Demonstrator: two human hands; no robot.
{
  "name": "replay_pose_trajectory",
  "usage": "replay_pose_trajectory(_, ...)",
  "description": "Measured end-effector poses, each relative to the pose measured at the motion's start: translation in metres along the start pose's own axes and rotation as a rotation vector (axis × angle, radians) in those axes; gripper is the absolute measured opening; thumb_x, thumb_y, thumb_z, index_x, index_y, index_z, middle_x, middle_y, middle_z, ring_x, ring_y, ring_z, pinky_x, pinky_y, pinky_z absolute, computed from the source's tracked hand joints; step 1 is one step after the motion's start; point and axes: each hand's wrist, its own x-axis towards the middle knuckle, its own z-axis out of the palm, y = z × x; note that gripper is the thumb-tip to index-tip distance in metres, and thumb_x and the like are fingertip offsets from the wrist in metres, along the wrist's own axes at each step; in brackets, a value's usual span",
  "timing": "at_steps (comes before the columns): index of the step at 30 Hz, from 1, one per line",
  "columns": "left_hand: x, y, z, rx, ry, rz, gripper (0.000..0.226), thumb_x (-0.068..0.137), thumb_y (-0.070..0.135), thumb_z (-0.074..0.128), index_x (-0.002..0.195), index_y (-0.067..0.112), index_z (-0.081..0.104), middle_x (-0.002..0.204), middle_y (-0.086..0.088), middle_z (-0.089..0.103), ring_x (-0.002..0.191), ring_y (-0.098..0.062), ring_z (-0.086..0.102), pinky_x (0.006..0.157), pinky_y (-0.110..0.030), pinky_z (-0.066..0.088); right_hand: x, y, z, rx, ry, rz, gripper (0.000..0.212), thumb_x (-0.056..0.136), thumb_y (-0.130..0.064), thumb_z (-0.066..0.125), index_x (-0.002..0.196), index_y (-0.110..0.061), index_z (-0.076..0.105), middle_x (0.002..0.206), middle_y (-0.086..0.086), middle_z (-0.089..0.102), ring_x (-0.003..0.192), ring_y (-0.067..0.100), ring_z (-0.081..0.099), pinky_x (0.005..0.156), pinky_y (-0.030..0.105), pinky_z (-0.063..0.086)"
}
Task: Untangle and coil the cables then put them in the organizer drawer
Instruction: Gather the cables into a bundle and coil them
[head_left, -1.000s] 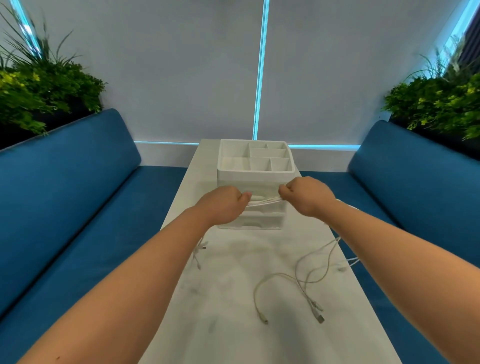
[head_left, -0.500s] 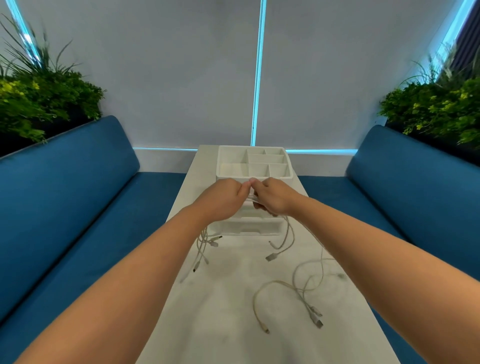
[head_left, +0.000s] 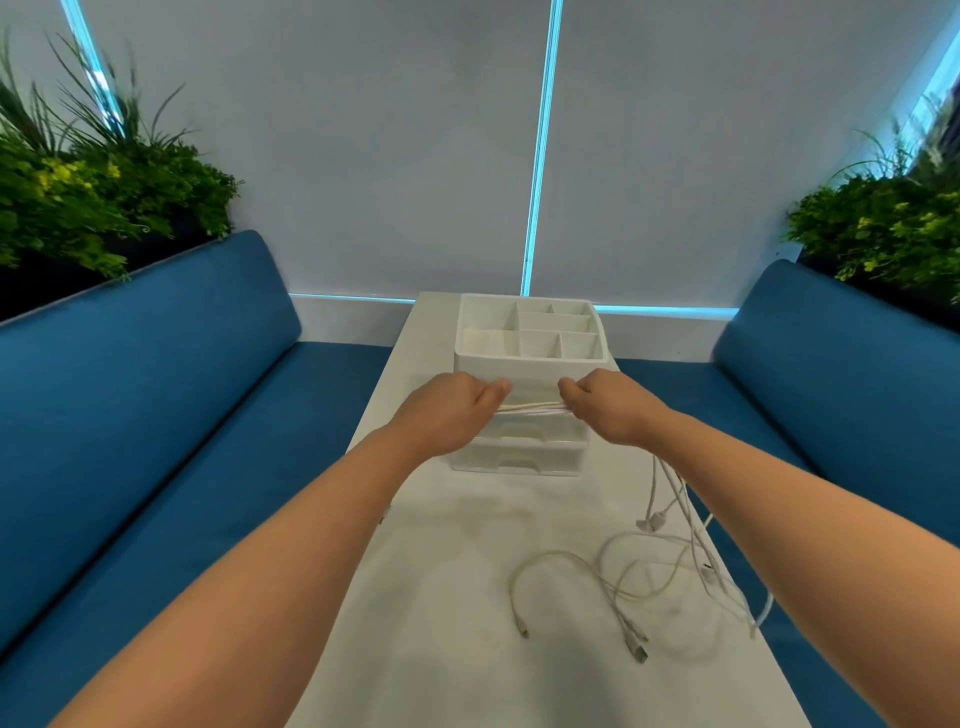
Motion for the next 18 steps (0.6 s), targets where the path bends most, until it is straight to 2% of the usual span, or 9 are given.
replay_pose_trajectory(3,0.005,0.001,0.003,-0.053,0.067,0.016,0.069,0.103,0.051,0.031,0.082,-0.006,0.064,0.082,-0.022,0.068,0.076,-0.034,0.063,0.074,-0.043,0.051,-0.001,0.000,-0.005,0.005,-0.002,-0.033,0.052,0.104,-0.039,0.028,0.078,-0.004,0.055,0.085,0.020,0.061,0.076,0.025,0.053,0.074,0.033,0.044)
replay_pose_trajectory(5,0.007,0.003,0.006,-0.078,0.101,0.016,0.069,0.103,0.050,0.031,0.076,-0.006,0.060,0.072,-0.019,0.063,0.067,-0.031,0.058,0.069,-0.043,0.049,-0.002,-0.001,-0.014,-0.006,-0.020,-0.036,0.051,0.104,-0.041,0.030,0.069,-0.011,0.053,0.071,0.009,0.059,0.064,0.018,0.053,0.065,0.024,0.042)
replay_pose_trajectory(7,0.007,0.008,0.011,-0.095,0.120,0.024,0.067,0.103,0.049,0.031,0.069,-0.004,0.054,0.062,-0.012,0.052,0.058,-0.024,0.048,0.062,-0.038,0.042,-0.002,-0.006,-0.020,-0.061,-0.066,-0.026,0.049,0.104,-0.041,0.033,0.065,-0.016,0.051,0.062,0.004,0.058,0.055,0.015,0.054,0.059,0.022,0.040)
replay_pose_trajectory(9,0.006,0.016,0.016,-0.097,0.124,0.057,0.063,0.104,0.048,0.031,0.064,0.003,0.051,0.058,-0.007,0.047,0.056,-0.020,0.044,0.059,-0.034,0.037,-0.001,-0.013,-0.021,-0.060,-0.102,-0.029,0.049,0.104,-0.039,0.033,0.069,-0.014,0.056,0.066,0.004,0.063,0.057,0.014,0.057,0.061,0.024,0.040)
replay_pose_trajectory(11,0.008,0.023,0.022,-0.100,0.122,0.098,0.062,0.104,0.047,0.030,0.062,0.007,0.052,0.058,-0.007,0.051,0.056,-0.021,0.048,0.058,-0.035,0.039,0.000,-0.023,-0.018,0.022,-0.110,-0.062,0.052,0.105,-0.034,0.027,0.075,-0.009,0.060,0.074,0.009,0.069,0.061,0.017,0.061,0.067,0.026,0.044)
replay_pose_trajectory(12,0.009,0.026,0.023,-0.105,0.128,0.108,0.062,0.105,0.046,0.029,0.063,0.007,0.055,0.059,-0.009,0.053,0.058,-0.022,0.051,0.059,-0.036,0.042,0.001,-0.028,-0.016,0.053,-0.107,-0.076,0.051,0.106,-0.031,0.024,0.075,-0.009,0.058,0.076,0.010,0.070,0.060,0.019,0.061,0.068,0.027,0.046)
replay_pose_trajectory(14,0.011,0.029,0.023,-0.145,0.148,0.113,0.063,0.105,0.044,0.029,0.065,0.003,0.056,0.059,-0.010,0.053,0.058,-0.023,0.049,0.061,-0.036,0.041,0.002,-0.032,-0.008,0.061,-0.066,-0.092,0.049,0.105,-0.027,0.022,0.068,-0.012,0.050,0.068,0.008,0.061,0.056,0.019,0.053,0.064,0.030,0.043)
replay_pose_trajectory(16,0.011,0.031,0.020,-0.200,0.121,0.099,0.064,0.105,0.045,0.029,0.069,0.001,0.058,0.061,-0.009,0.055,0.062,-0.023,0.054,0.064,-0.035,0.042,0.003,-0.028,0.002,-0.040,0.020,-0.112,0.053,0.105,-0.033,0.021,0.061,-0.016,0.044,0.062,0.003,0.050,0.058,0.017,0.047,0.061,0.031,0.040)
replay_pose_trajectory(18,0.010,0.032,0.016,-0.208,0.029,0.084,0.067,0.103,0.052,0.026,0.072,0.006,0.063,0.063,-0.001,0.060,0.067,-0.020,0.059,0.068,-0.033,0.044,0.002,-0.023,0.008,-0.198,0.078,-0.137,0.055,0.105,-0.037,0.020,0.066,-0.015,0.052,0.067,0.003,0.054,0.069,0.020,0.055,0.067,0.033,0.045)
